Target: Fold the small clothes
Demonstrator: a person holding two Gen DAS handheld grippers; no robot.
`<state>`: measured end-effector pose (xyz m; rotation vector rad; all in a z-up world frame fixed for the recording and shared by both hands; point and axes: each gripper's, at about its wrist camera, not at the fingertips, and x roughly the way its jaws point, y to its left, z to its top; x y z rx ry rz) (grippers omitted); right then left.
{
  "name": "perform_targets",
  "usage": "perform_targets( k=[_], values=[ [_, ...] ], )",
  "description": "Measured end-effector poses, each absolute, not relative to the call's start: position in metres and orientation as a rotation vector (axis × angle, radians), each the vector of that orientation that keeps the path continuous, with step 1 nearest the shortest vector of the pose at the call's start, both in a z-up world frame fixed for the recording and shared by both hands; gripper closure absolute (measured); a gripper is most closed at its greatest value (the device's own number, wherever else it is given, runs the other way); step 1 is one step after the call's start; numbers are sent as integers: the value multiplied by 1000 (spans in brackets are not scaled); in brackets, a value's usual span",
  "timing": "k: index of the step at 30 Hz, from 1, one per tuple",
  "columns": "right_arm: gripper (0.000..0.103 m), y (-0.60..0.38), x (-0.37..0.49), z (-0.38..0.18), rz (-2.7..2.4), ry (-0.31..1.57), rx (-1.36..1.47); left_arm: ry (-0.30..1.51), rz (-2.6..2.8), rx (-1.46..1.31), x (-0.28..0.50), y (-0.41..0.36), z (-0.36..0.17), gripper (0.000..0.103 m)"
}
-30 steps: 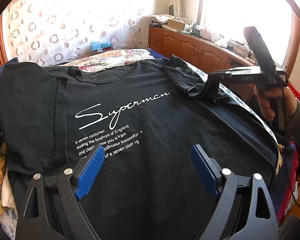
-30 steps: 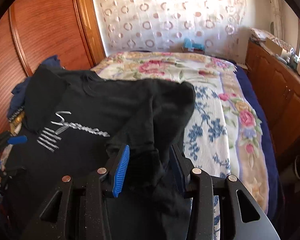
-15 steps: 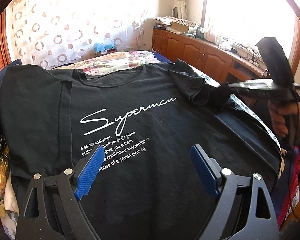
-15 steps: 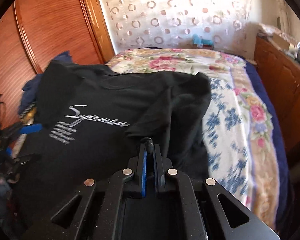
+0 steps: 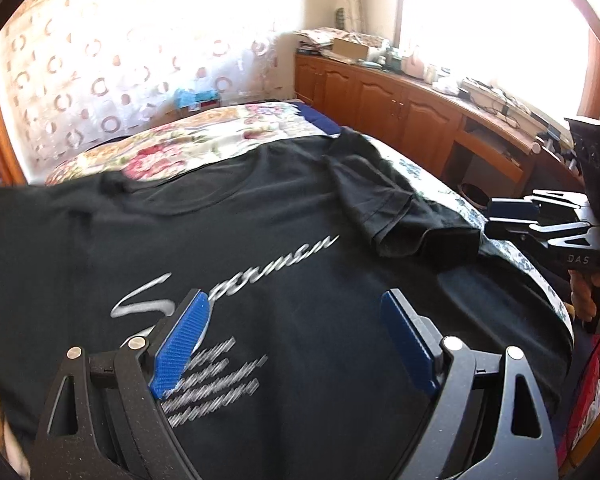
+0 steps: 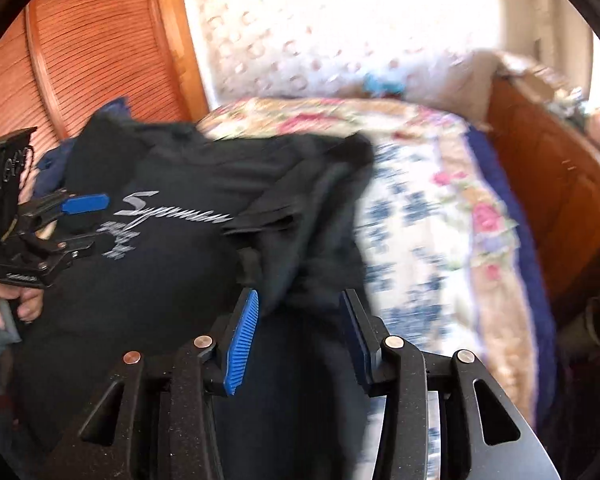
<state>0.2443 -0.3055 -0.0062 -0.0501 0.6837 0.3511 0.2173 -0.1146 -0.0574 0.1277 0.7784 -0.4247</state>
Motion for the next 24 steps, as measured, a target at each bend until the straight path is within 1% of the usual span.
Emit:
perform_targets(
  k=[2, 6, 8, 11, 12, 13, 15, 16, 18, 20, 21, 22, 24],
  values=[
    [56, -311, 251, -14, 289, 673, -69, 784, -453, 142, 230, -131, -60, 15],
    [56, -309, 271, -39, 235, 737, -52, 809, -484, 186, 257, -162, -64, 15],
    [56, -306, 278, -49, 193, 779, -84, 811, -514, 193, 266, -175, -65, 17],
    [56, -304, 277, -48, 170, 767, -91, 823, -576, 191, 278, -193, -68, 25],
    [56, -304, 277, -47, 175, 764, -80, 828, -593, 189, 281, -197, -70, 31],
    [56, -305, 277, -49, 180, 756, -67, 839, -614, 188, 285, -202, -72, 41],
    [56, -306, 275, -51, 185, 744, -58, 859, -637, 191, 291, -210, -77, 51],
    [56, -307, 274, -52, 187, 743, -54, 864, -638, 199, 295, -214, -79, 58],
    [55, -310, 275, -51, 194, 743, -45, 882, -642, 214, 298, -220, -85, 61],
    [55, -311, 276, -49, 195, 743, -45, 882, -640, 231, 298, -222, -88, 69],
    [55, -313, 276, -48, 193, 743, -49, 874, -644, 243, 296, -221, -87, 78],
    [55, -314, 276, -48, 192, 743, -53, 872, -653, 243, 295, -220, -86, 89],
    [55, -314, 276, -48, 192, 742, -52, 857, -645, 206, 295, -212, -79, 95]
  ],
)
